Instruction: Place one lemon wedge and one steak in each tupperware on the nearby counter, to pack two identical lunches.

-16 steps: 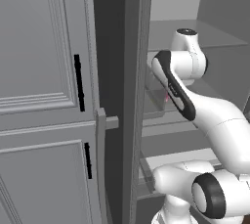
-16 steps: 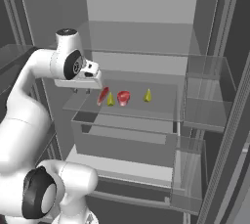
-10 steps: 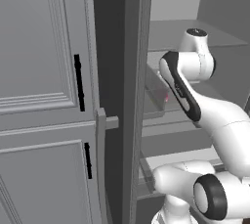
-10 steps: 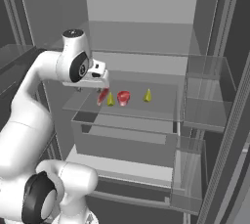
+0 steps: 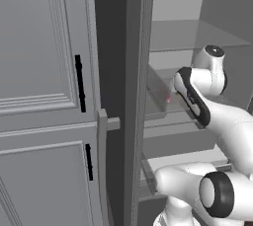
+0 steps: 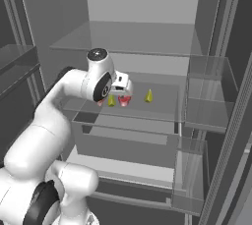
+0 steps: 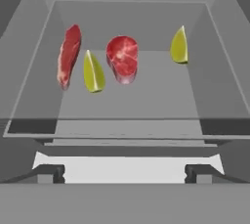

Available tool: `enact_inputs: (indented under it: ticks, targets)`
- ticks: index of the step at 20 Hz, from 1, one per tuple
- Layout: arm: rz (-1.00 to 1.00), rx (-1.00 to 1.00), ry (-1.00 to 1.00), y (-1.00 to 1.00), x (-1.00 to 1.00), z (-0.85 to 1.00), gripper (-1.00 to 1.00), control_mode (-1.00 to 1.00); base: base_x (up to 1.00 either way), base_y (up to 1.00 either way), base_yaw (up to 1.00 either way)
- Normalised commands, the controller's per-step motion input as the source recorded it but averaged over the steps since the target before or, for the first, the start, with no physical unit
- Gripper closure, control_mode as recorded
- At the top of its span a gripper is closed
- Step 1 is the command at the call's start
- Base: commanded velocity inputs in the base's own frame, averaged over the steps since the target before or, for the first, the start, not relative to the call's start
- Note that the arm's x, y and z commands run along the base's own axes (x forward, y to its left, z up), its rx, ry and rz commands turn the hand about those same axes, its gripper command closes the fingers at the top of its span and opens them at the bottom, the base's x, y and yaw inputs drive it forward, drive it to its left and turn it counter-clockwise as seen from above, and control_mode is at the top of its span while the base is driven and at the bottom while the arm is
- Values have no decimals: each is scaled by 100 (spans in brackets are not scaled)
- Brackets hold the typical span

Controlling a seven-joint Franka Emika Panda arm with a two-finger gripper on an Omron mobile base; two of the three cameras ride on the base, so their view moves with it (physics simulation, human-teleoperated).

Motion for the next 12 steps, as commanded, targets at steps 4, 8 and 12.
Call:
enact_inputs:
  ticks: [4, 8, 12]
  targets:
    - [-2, 1, 3, -1, 81, -31, -100, -100, 0, 0, 0]
    - [0, 0, 0, 0, 84, -50, -100, -100, 0, 0, 0]
    - [0, 0, 0, 0, 78, -52, -100, -100, 0, 0, 0]
